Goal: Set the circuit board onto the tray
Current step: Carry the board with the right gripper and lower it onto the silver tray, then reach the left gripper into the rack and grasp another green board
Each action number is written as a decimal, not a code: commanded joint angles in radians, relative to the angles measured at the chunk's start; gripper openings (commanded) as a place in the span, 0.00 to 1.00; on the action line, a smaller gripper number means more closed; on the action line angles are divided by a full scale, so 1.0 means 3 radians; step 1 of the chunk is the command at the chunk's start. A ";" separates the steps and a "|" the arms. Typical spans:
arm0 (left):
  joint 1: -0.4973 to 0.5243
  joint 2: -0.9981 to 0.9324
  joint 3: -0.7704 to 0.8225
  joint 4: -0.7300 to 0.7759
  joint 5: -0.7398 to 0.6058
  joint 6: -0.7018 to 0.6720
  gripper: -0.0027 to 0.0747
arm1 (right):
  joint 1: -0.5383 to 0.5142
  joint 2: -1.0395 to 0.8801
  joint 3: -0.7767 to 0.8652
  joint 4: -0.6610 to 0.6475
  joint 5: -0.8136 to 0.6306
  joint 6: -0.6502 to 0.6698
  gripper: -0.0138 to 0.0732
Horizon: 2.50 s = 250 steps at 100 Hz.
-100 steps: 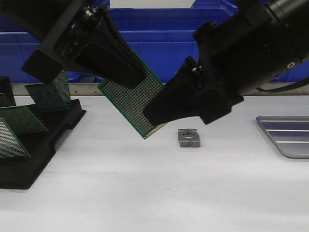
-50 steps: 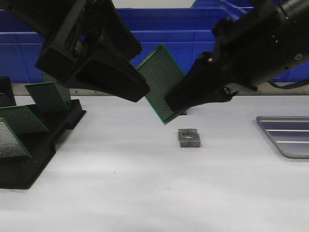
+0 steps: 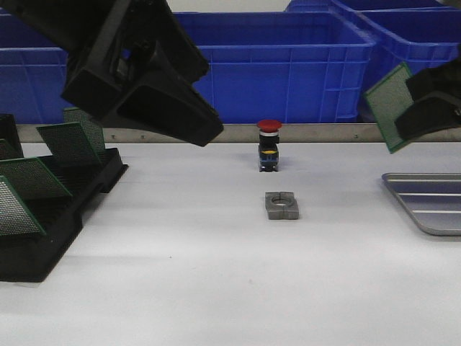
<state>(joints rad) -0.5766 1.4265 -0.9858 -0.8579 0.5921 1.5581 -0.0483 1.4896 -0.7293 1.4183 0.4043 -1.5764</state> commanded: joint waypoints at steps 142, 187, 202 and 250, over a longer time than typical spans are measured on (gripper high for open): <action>0.1057 -0.0291 -0.0094 0.0465 -0.0366 -0.0040 0.82 | -0.0258 -0.0389 -0.0101 0.0331 -0.0360 -0.0007 0.75; 0.1537 -0.0109 -0.0099 0.0645 -0.0922 -0.0040 0.82 | -0.0258 -0.0454 -0.0101 0.0331 -0.0188 -0.0007 0.75; 0.1537 0.0079 -0.0172 0.0903 -0.0947 -0.0040 0.82 | -0.0258 -0.0454 -0.0101 0.0331 -0.0188 -0.0007 0.75; 0.1537 0.0846 -0.0989 0.1193 -0.0332 -0.0040 0.80 | -0.0258 -0.0454 -0.0101 0.0331 -0.0188 -0.0007 0.75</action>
<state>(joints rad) -0.1180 1.6945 -1.2293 -0.4928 0.5000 1.5581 -0.1195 1.3893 -0.7329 1.5037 0.3291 -1.5718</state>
